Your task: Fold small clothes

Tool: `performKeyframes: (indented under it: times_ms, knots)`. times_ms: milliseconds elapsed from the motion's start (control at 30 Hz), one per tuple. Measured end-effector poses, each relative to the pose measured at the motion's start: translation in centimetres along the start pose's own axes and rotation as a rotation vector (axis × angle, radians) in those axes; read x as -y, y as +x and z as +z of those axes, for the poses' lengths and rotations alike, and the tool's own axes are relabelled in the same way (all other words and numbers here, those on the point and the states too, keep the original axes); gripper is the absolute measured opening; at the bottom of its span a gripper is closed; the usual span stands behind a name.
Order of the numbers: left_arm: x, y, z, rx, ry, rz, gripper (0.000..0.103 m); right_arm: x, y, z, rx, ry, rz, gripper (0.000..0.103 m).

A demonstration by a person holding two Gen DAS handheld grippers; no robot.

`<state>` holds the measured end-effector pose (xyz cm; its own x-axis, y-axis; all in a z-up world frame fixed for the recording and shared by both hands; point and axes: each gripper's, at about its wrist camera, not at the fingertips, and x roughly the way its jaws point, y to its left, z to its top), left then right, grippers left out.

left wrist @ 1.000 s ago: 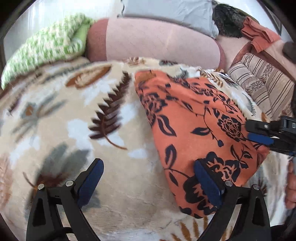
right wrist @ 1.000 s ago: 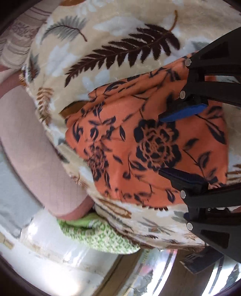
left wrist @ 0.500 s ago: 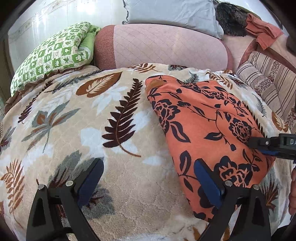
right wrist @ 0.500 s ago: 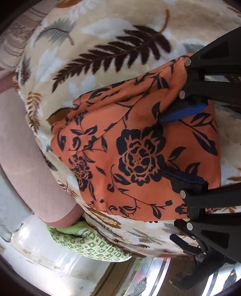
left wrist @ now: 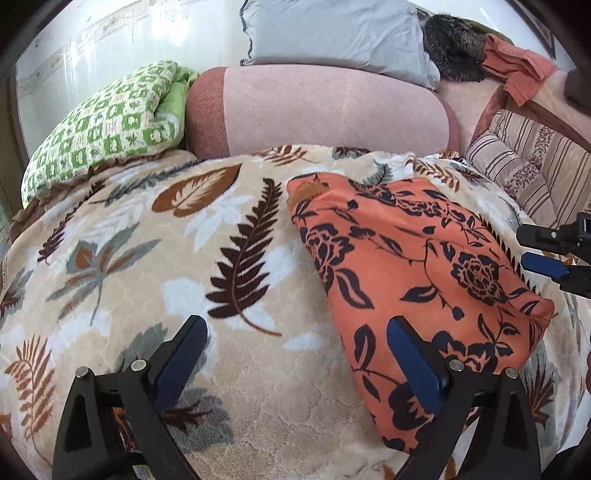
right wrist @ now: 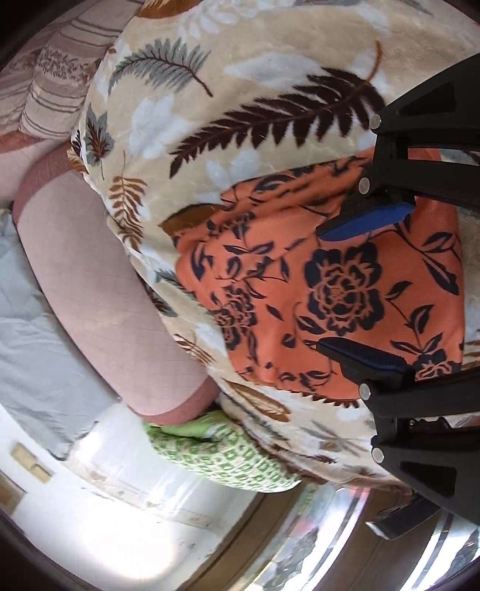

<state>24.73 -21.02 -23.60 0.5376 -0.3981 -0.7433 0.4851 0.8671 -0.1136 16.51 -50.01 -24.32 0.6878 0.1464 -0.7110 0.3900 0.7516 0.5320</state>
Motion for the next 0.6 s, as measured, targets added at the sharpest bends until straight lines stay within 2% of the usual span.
performKeyframes:
  times_ms: [400, 600]
  knots:
    - [0.7, 0.1, 1.2, 0.041, 0.028, 0.001, 0.098, 1.3, 0.2, 1.0, 0.028, 0.048, 0.010, 0.066]
    - [0.6, 0.5, 1.9, 0.041, 0.019, 0.005, 0.098, 1.5, 0.4, 1.4, 0.031, 0.054, 0.025, 0.066]
